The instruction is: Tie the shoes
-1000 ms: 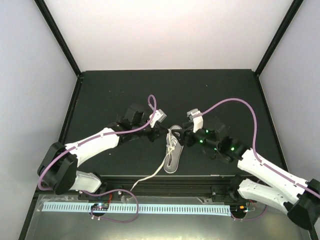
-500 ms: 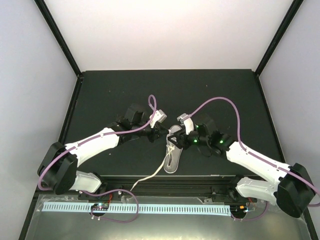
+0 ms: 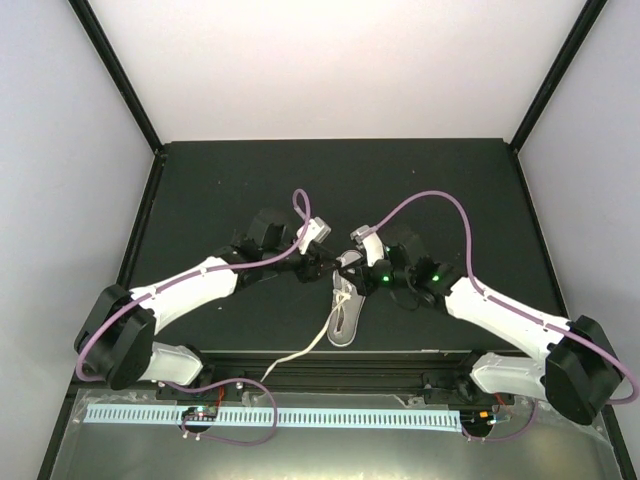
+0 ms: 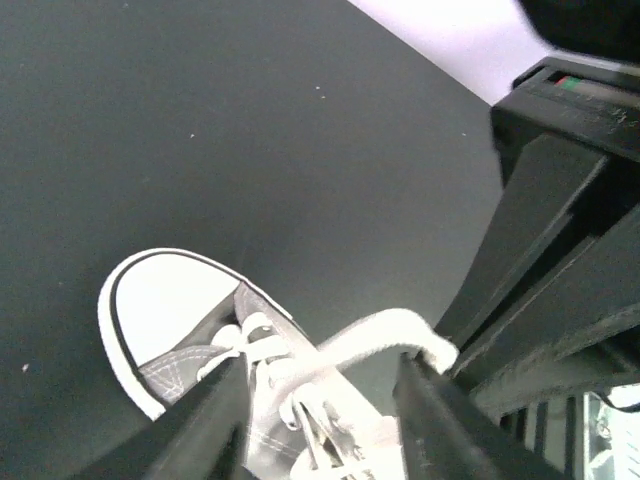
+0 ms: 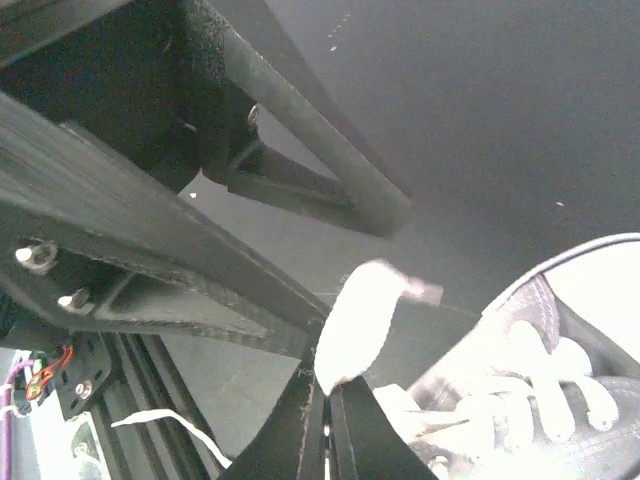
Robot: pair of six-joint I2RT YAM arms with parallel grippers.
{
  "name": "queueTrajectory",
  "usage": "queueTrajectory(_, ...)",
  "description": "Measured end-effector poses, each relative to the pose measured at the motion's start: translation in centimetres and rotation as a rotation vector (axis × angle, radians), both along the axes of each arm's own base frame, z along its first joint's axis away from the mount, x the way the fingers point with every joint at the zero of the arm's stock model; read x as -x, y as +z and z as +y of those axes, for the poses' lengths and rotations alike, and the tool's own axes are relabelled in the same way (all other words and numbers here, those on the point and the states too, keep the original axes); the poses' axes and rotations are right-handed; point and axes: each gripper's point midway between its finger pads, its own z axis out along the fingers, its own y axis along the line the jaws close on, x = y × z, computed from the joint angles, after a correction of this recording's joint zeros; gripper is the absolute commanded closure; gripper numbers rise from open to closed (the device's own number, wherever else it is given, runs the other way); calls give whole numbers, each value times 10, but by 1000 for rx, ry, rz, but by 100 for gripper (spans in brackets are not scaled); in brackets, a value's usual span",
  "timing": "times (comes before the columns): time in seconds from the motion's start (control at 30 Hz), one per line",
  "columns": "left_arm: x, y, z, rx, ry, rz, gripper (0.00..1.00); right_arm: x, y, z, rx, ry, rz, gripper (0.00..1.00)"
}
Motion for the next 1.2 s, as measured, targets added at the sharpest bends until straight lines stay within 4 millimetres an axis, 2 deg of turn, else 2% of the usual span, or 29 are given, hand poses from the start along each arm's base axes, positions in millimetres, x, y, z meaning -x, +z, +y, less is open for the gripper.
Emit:
queueTrajectory(0.07,-3,-4,3,1,32,-3,40,1,0,-4,7,-22,10,98)
queueTrajectory(0.13,4,-16,9,0,53,23,39,-4,0,-12,15,-77,12,98)
queueTrajectory(0.3,54,-69,20,-55,22,155,45,-15,-1,-23,13,-163,9,98)
queueTrajectory(0.4,79,-92,26,-79,11,218,50,-14,-8,-27,23,-179,26,98)
queueTrajectory(0.53,85,-97,26,-65,21,243,52,-12,-14,-29,29,-187,44,98)
queueTrajectory(0.7,84,-97,16,-39,14,244,57,-12,-12,-29,23,-193,44,98)
queueTrajectory(0.87,87,-110,13,-71,15,274,69,-11,-8,-30,12,-195,34,98)
queueTrajectory(1.13,79,-110,11,-85,49,251,96,-9,-6,-33,4,-199,27,98)
queueTrajectory(1.2,76,-110,11,-87,62,243,98,-10,-3,-34,2,-206,18,98)
